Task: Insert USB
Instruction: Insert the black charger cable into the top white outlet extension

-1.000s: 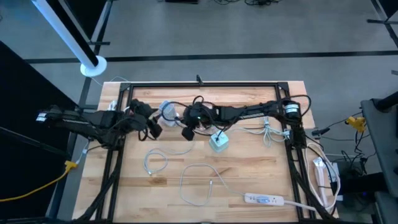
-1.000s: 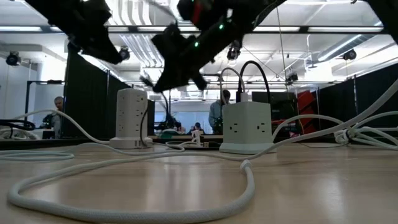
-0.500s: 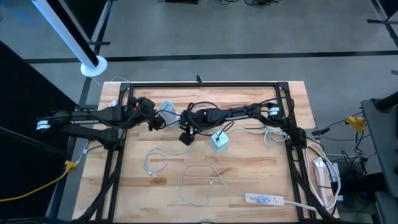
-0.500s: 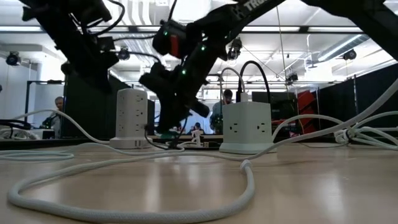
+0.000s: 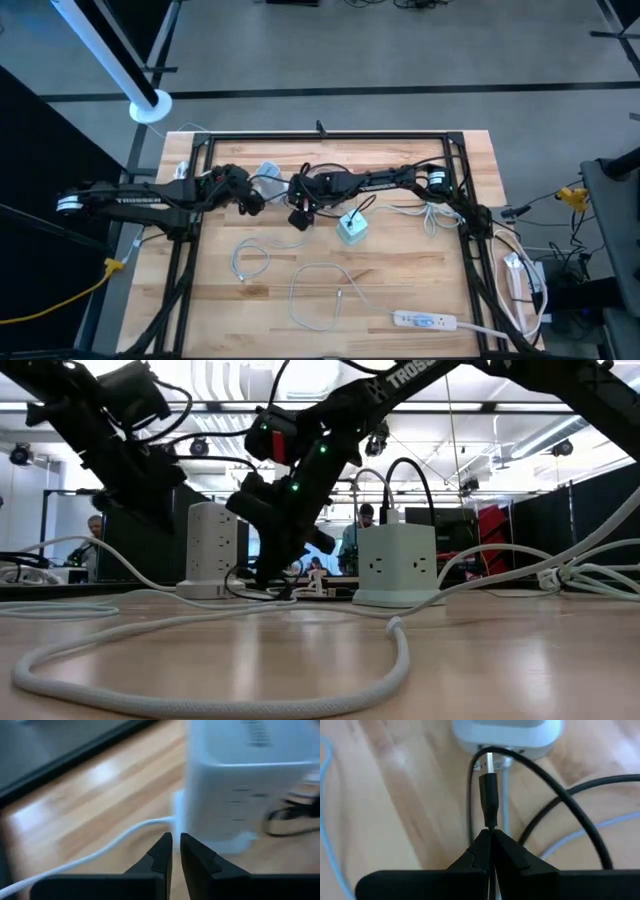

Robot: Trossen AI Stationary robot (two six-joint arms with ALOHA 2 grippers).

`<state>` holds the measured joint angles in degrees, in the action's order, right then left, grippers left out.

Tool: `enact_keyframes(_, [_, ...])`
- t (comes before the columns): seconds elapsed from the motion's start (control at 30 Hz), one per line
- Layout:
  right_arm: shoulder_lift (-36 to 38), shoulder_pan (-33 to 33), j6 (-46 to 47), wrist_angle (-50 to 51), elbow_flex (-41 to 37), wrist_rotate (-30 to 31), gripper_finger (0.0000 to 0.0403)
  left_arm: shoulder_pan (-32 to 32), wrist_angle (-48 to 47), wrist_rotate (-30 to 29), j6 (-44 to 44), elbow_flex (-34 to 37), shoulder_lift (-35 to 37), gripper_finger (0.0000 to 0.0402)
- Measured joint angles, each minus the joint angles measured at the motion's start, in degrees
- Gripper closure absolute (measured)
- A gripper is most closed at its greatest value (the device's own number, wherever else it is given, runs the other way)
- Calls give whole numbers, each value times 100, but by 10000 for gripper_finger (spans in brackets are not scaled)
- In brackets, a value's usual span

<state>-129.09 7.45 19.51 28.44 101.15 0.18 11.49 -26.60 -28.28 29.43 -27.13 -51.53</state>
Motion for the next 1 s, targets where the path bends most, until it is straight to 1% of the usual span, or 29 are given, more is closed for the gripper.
enact_keyframes(0.07, [105,-50,-177,102,54,-51,403,-39,314,578,-440,46,28,377])
enact_keyframes(0.17, [351,-107,-685,147,148,-24,403,-188,835,1318,-1252,45,105,377])
enact_keyframes(0.57, [952,-194,-2636,210,317,-13,403,-455,1658,2501,-3089,54,460,377])
enact_keyframes(0.67, [952,-194,-2801,184,317,3,403,-449,1701,2538,-3130,56,507,377])
enact_keyframes(0.83, [934,-210,-2776,181,317,-15,403,-457,1738,2629,-3130,60,551,372])
enact_keyframes(0.93, [930,-206,-2811,175,317,-1,403,-444,1641,2421,-2923,60,542,357])
enact_keyframes(1.0, [928,-210,-2813,175,317,5,403,-440,1555,2335,-2868,60,540,337])
